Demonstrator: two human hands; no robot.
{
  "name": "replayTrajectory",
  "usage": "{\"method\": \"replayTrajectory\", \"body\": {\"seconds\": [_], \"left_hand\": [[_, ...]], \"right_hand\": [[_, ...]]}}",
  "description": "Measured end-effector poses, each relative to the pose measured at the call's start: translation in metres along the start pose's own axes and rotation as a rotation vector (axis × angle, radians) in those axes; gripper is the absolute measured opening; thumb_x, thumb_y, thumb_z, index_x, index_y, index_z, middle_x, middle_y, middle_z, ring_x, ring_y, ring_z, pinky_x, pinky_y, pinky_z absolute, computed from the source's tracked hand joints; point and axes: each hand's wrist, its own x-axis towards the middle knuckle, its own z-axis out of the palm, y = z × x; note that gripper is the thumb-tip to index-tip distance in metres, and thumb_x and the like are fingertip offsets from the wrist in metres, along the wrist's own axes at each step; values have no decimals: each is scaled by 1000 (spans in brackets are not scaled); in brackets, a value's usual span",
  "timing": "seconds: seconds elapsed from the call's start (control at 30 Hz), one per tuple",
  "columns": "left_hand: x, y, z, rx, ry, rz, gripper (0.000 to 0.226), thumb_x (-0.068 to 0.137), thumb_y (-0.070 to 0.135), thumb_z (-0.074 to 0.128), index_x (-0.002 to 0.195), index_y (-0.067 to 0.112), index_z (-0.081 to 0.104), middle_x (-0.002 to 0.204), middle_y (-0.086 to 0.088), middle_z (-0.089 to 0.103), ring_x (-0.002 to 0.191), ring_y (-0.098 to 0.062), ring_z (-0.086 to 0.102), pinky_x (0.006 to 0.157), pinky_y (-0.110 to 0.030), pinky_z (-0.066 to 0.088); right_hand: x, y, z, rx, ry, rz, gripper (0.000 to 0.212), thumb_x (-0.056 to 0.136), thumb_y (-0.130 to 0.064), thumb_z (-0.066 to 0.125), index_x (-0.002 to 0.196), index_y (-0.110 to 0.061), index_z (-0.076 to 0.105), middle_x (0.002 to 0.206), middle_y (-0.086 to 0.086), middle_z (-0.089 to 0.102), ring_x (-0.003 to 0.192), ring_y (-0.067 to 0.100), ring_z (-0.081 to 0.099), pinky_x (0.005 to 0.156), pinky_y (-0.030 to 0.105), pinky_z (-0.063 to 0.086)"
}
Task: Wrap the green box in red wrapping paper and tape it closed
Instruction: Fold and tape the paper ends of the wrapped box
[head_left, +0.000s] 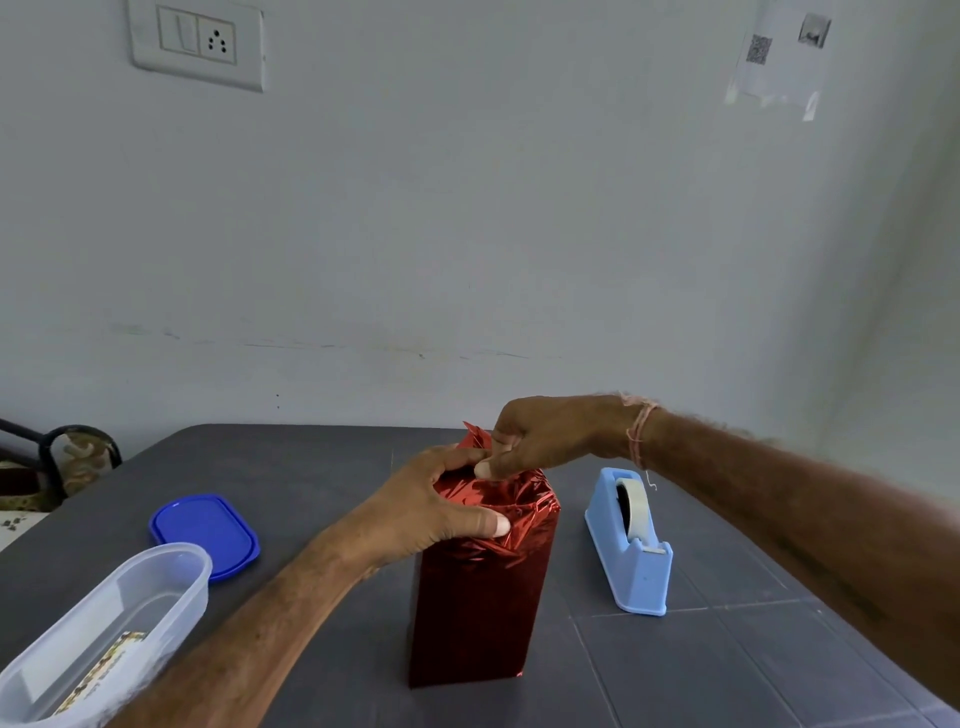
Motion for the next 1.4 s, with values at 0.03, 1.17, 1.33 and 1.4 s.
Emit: {"method": "replayTrajectory", "body": {"seconds": [0.03,1.17,1.33,1.4], "left_hand": [[0,1,0,-6,1,1,60,68,43,92,119,55,62,135,19,54,124,-4,54,110,-33,42],[5,-11,-3,-4,-17,42,76,66,45,92,134,48,58,142,16,49,125,-8,56,100,-26,51],[4,-10,-3,-29,-20,37,69,69,41,93,129,52,60,139,15,53,121,-7,60,94,-21,54],[4,-11,-4,-37,-27,37,66,68,42,93,126,53,62,138,14,56,121,-7,62,98,-26,56]], "right_hand": [[3,2,0,-46,14,12,46,91,-56,66,98,-11,72,104,8,73,102,25,68,98,50,54],[6,28,11,-76,272,105,54,76,-75,69,87,-22,62,89,-3,68,84,16,64,68,31,47],[1,25,17,45,303,67,69,72,-81,67,93,-16,64,87,0,68,76,14,59,68,31,47],[3,24,25,30,319,75,70,70,-85,65,90,-18,62,83,-1,67,73,14,57,68,32,46]]}}
